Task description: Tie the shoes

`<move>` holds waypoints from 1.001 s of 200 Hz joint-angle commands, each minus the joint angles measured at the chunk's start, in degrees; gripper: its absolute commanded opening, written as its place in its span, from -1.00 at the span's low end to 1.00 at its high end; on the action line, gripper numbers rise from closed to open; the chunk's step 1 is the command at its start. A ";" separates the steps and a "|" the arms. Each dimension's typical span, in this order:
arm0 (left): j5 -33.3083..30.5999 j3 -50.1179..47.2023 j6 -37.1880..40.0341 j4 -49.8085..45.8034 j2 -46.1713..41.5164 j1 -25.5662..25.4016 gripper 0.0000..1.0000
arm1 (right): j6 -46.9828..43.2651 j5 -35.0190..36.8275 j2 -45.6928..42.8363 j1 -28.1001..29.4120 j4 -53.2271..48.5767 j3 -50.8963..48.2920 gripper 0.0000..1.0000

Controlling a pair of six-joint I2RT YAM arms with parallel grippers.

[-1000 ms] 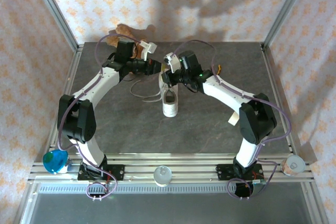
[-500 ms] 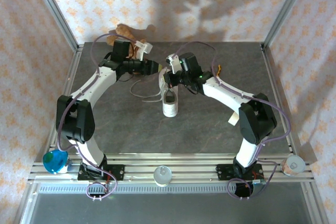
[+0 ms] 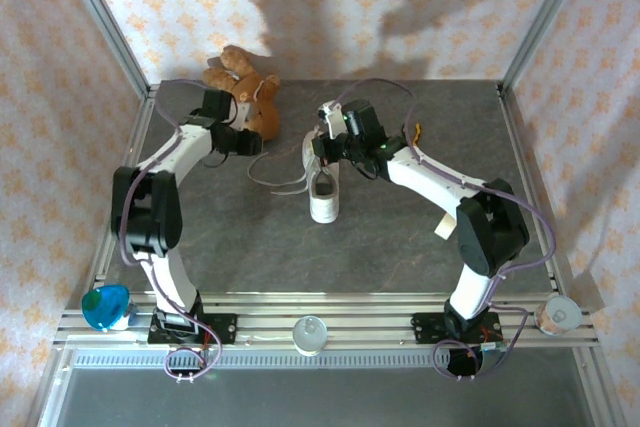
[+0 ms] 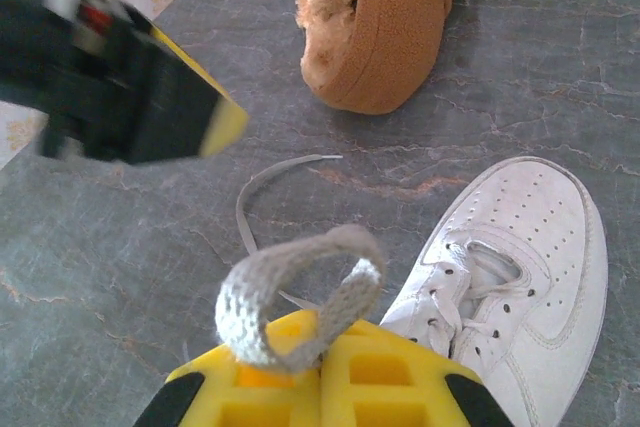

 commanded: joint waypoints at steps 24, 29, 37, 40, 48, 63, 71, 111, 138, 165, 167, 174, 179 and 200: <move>-8.95 3.66 -0.27 -7.02 7.46 -0.34 -0.09 | 0.69 0.98 -2.87 0.12 -0.47 0.29 -1.00; -9.00 3.54 -0.35 -6.88 7.96 -0.40 -0.09 | 0.72 1.05 -2.95 0.13 -0.48 0.28 -1.00; -9.14 3.13 -0.33 -6.40 8.60 -0.40 -0.09 | 0.71 1.14 -2.97 0.12 -0.55 0.17 -1.00; -9.18 2.99 -0.33 -6.22 8.78 -0.34 -0.09 | 0.68 1.13 -2.97 0.14 -0.56 0.17 -1.00; -9.02 2.71 -0.32 -5.68 9.35 -0.40 -0.08 | 0.66 1.24 -3.06 0.12 -0.71 0.27 -1.00; -8.58 3.91 0.48 -7.19 10.33 -0.49 -0.19 | 0.62 1.25 -3.08 0.14 -0.78 0.26 -1.00; -7.82 3.92 0.75 -7.11 10.43 -0.48 -0.35 | 0.62 1.27 -3.00 0.12 -0.93 0.40 -1.00; -5.19 4.54 2.19 -8.98 4.10 -0.85 -1.00 | 3.29 3.68 -1.95 0.12 -3.12 2.83 -1.00; -5.38 5.86 4.07 -9.74 -7.07 -1.84 -1.00 | 5.12 4.25 -0.30 0.12 -6.11 5.47 -1.00; -6.77 8.15 6.39 -9.22 -16.65 -4.84 -1.00 | 7.32 4.28 0.71 0.08 -6.72 6.68 -1.00; -6.87 8.32 6.67 -9.22 -17.18 -5.23 -1.00 | 7.49 4.22 0.69 0.05 -6.72 6.78 -1.00; -7.21 8.85 7.69 -9.08 -18.98 -6.55 -1.00 | 8.21 4.49 0.81 0.05 -6.79 7.03 -1.00; -7.76 9.08 8.24 -8.96 -20.20 -7.61 -1.00 | 8.90 4.93 0.93 0.04 -6.97 7.29 -1.00; -8.79 8.66 9.07 -7.59 -24.29 -12.08 -1.00 | 10.70 4.11 1.74 -0.65 -8.06 9.09 -1.00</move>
